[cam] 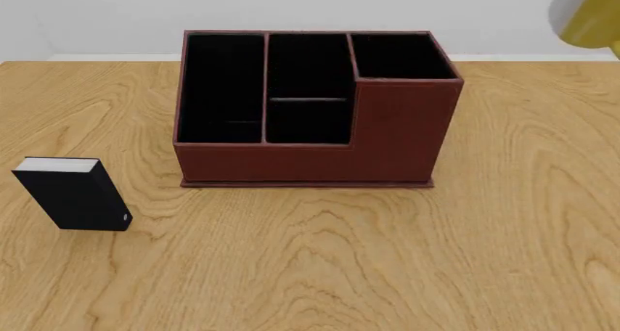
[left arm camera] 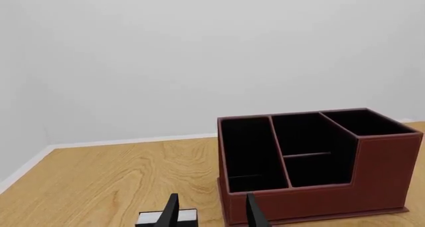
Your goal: Pick up the yellow and white mug and place it to the right of the caddy.
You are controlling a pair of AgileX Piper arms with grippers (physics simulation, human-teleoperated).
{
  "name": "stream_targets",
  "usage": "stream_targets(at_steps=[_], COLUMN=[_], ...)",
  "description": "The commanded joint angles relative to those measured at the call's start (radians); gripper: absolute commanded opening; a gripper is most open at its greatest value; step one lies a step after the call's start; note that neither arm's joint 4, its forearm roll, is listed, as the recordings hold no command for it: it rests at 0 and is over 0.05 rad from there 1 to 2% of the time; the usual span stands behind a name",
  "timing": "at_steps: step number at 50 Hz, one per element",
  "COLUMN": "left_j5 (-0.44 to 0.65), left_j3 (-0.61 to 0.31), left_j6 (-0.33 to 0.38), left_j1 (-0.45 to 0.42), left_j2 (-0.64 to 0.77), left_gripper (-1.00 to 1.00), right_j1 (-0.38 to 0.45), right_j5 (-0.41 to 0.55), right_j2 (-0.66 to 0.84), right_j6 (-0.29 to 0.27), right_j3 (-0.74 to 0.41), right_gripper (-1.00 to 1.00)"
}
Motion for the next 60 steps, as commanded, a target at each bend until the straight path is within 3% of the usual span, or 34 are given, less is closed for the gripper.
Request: stream_targets(at_steps=[1, 39, 60], left_j5=[0.001, 0.001, 0.007], left_j3=[0.001, 0.007, -0.002], left_j6=[0.005, 0.013, 0.014], left_j1=[0.0, 0.006, 0.009], left_j2=[0.0, 0.0, 0.0], left_gripper=[1.0, 1.0, 1.0], right_j1=[-0.033, -0.099, -0.109], right_j5=[-0.039, -0.22, -0.271], right_j2=[0.027, 0.175, 0.251], right_j6=[0.026, 0.151, 0.156], right_j3=[0.011, 0.066, 0.09], right_gripper=[-1.0, -1.0, -1.0])
